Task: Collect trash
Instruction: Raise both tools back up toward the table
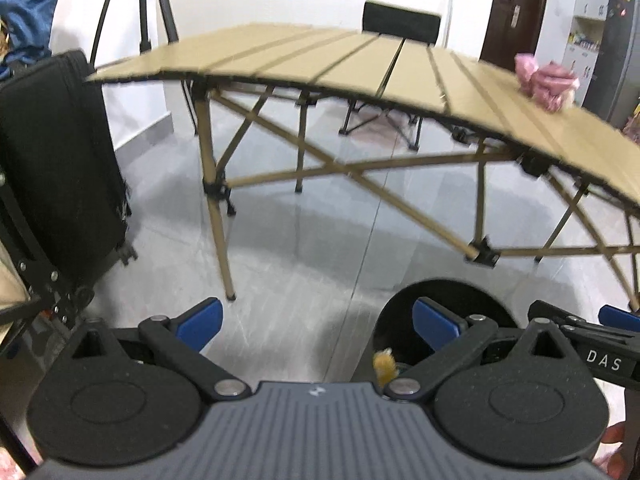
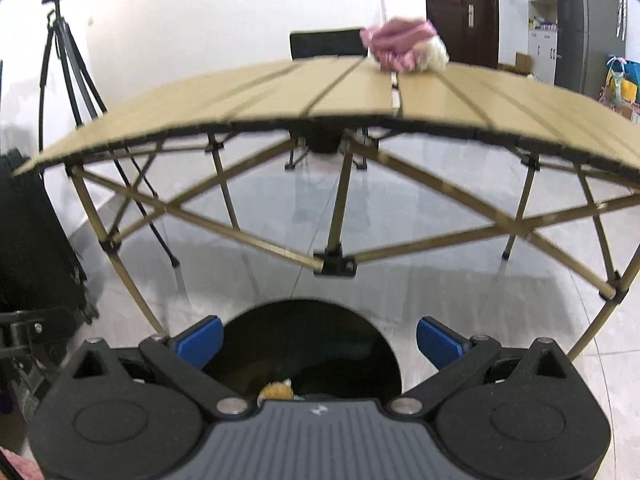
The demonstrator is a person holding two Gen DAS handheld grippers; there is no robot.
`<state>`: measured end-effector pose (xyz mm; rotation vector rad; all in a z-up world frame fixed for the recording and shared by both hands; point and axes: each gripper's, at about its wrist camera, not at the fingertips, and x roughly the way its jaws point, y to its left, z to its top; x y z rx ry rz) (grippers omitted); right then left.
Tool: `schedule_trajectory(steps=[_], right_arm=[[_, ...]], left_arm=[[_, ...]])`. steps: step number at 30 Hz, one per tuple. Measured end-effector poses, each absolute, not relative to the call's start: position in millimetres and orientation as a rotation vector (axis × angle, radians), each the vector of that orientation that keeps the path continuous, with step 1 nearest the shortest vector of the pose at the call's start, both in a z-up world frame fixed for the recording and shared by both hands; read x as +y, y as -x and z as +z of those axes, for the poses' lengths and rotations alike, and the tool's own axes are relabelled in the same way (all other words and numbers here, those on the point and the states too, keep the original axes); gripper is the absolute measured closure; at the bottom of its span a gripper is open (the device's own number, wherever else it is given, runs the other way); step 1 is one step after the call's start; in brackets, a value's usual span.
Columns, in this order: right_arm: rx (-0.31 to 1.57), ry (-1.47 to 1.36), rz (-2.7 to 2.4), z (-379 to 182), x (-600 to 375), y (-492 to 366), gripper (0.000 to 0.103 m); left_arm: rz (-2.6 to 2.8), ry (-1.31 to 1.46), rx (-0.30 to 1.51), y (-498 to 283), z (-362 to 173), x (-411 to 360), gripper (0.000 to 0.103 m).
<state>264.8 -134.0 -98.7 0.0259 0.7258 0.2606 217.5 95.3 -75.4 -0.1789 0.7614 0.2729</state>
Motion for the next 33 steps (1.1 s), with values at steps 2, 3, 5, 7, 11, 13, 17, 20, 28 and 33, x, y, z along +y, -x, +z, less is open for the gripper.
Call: schedule_trajectory(steps=[2, 3, 5, 7, 11, 13, 17, 20, 28, 33], right_arm=[[0.699, -0.038, 0.266, -91, -139, -264, 0.000], [0.685, -0.044, 0.269, -87, -142, -263, 0.000], [0.659, -0.054, 0.273, -79, -146, -263, 0.000], [0.627, -0.067, 0.278, -69, -151, -261, 0.000], [0.545, -0.078, 0.280, -45, -164, -261, 0.000], [0.503, -0.084, 0.274, -34, -171, -262, 0.000], [0.436, -0.118, 0.256, -14, -190, -274, 0.000], [0.398, -0.141, 0.239, -5, -204, -284, 0.000], [0.317, -0.176, 0.189, 19, -234, -325, 0.000], [0.301, -0.204, 0.138, 25, -254, -363, 0.000]], left_arm=[[0.266, 0.188, 0.744, -217, -67, 92, 0.000], [0.259, 0.195, 0.737, -217, -63, 92, 0.000], [0.251, 0.201, 0.722, -218, -55, 88, 0.000], [0.244, 0.201, 0.704, -220, -46, 84, 0.000], [0.225, 0.205, 0.660, -227, -27, 76, 0.000], [0.213, 0.203, 0.633, -232, -16, 68, 0.000], [0.197, 0.197, 0.595, -247, 0, 54, 0.000], [0.185, 0.196, 0.573, -261, 10, 45, 0.000], [0.168, 0.199, 0.517, -308, 37, 24, 0.000], [0.162, 0.174, 0.501, -345, 48, 12, 0.000]])
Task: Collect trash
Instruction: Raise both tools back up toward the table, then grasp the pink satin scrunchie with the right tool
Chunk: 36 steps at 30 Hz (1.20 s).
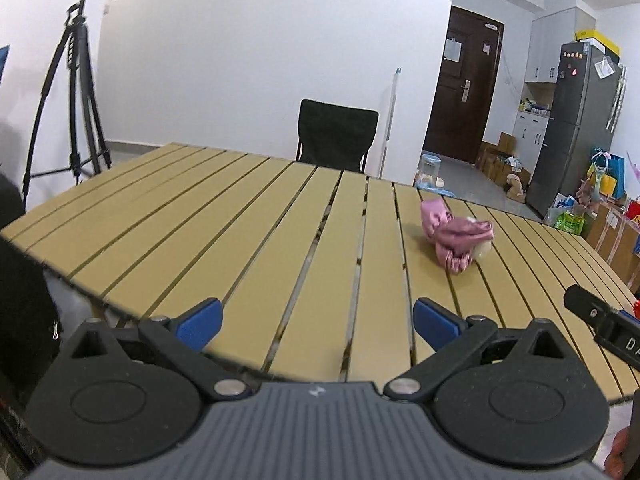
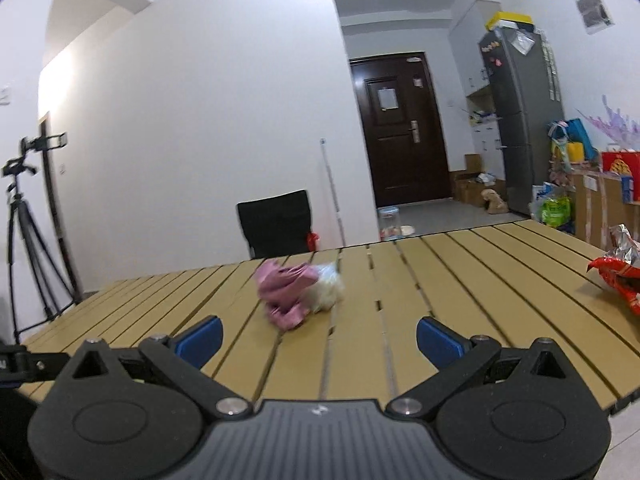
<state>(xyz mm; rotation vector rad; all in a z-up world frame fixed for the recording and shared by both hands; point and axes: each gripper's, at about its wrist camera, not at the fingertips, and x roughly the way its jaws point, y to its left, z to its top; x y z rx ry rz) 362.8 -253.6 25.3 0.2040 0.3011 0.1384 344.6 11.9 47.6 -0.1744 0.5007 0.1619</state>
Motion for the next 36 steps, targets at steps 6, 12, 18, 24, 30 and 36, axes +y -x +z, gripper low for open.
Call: schedule_trajectory(steps=[6, 12, 18, 24, 30, 36], right_arm=[[0.327, -0.222, 0.156, 26, -259, -410, 0.000], [0.350, -0.137, 0.184, 25, -232, -460, 0.001], [0.397, -0.066, 0.200, 19, -199, -507, 0.002], [0.386, -0.028, 0.228, 16, -173, -544, 0.010], [0.454, 0.094, 0.247, 10, -141, -571, 0.028], [0.602, 0.142, 0.316, -6, -119, -592, 0.059]], left_arm=[[0.155, 0.172, 0.501, -392, 51, 4, 0.000], [0.157, 0.182, 0.523, -435, 48, 6, 0.000], [0.196, 0.172, 0.537, -467, 39, 18, 0.000], [0.213, 0.164, 0.559, -489, 26, 32, 0.000], [0.220, 0.176, 0.576, -503, 18, 47, 0.000], [0.213, 0.201, 0.584, -506, 17, 54, 0.000]])
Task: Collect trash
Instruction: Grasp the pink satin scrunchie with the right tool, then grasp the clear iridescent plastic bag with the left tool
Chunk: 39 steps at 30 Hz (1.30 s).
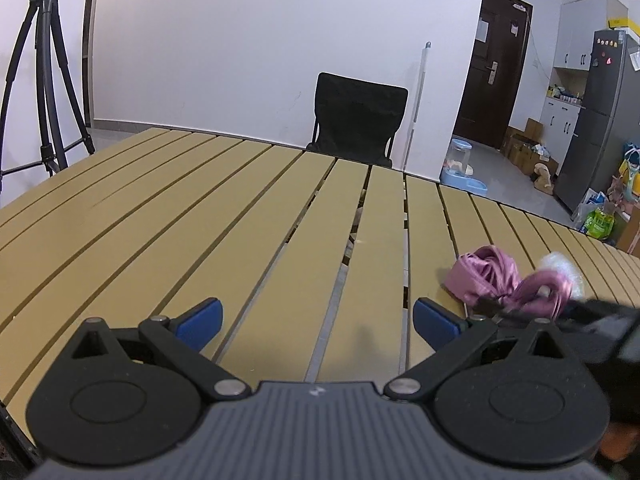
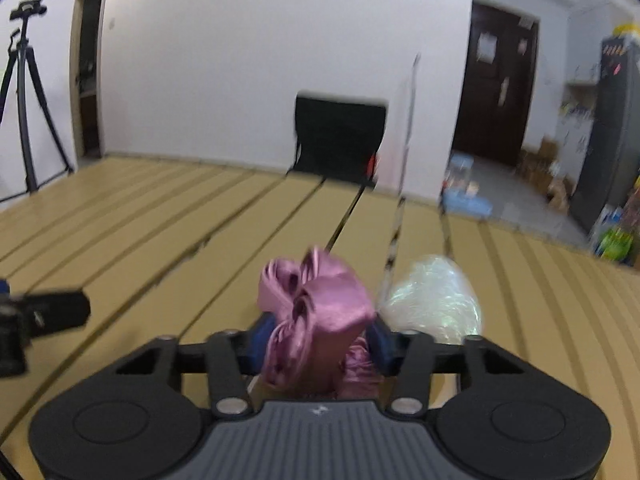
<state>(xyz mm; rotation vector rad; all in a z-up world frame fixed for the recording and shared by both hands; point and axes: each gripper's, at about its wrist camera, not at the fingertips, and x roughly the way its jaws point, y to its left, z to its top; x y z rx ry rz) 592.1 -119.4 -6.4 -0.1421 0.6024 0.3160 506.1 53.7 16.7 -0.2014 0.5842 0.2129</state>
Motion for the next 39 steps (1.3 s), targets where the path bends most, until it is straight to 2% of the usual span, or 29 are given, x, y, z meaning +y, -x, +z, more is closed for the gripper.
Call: schedule_trajectory(steps=[3, 8, 20, 28, 39], right_arm=[[0.618, 0.107, 0.318, -9, -120, -597, 0.066], [0.585, 0.035, 0.325, -10, -128, -590, 0.072], [0.394, -0.164, 0.373, 8, -175, -540, 0.073], [0.280, -0.273, 0.326, 30, -235, -523, 0.073], [0.287, -0.356, 0.205, 21, -314, -529, 0.073]], left_arm=[[0.204, 0.205, 0.578, -502, 19, 52, 0.000], [0.196, 0.207, 0.569, -496, 23, 55, 0.000], [0.177, 0.232, 0.560, -496, 28, 54, 0.000], [0.134, 0.210, 0.565, -502, 27, 24, 0.000], [0.051, 0.126, 0.566, -509, 22, -40, 0.000]])
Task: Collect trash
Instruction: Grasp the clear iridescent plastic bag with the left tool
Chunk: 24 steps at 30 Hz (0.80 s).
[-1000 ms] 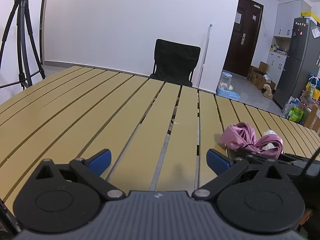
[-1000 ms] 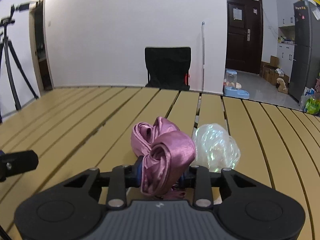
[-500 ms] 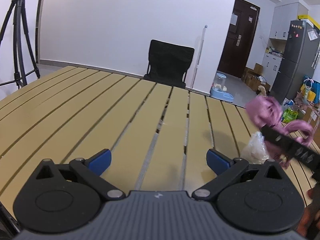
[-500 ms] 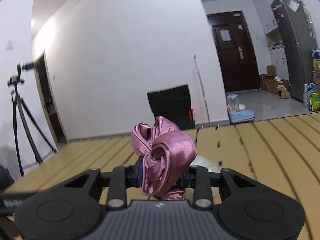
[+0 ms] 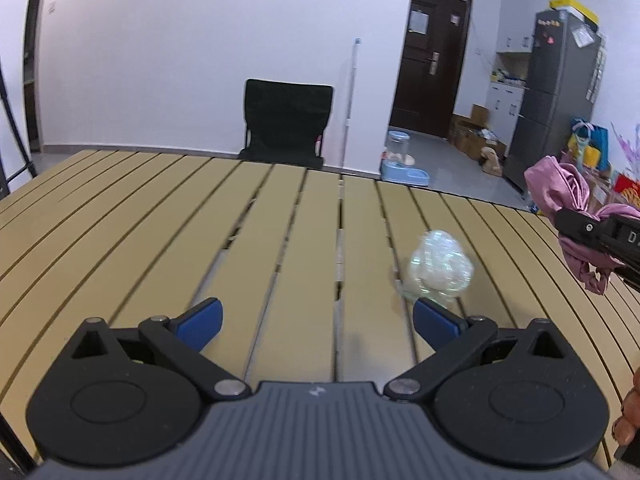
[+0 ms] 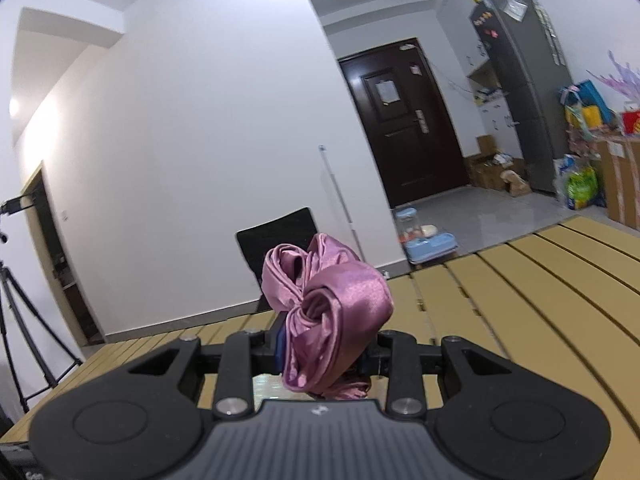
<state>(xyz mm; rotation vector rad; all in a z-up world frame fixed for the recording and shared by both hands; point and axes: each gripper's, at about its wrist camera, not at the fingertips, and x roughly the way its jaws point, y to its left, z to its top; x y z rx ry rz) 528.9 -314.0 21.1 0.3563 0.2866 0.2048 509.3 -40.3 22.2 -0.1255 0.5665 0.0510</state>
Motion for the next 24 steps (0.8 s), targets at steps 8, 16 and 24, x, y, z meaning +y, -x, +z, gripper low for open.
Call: schedule_trajectory(steps=[8, 16, 24], right_arm=[[0.310, -0.403, 0.145, 7, -356, -536, 0.073], [0.330, -0.424, 0.082, -3, -390, -541, 0.073], [0.339, -0.407, 0.083, -7, -395, -542, 0.073]], left_arm=[[0.019, 0.015, 0.565, -542, 22, -93, 0.000], [-0.012, 0.008, 0.658, -596, 11, -131, 0.000], [0.036, -0.026, 0.706, -626, -11, -148, 0.003]])
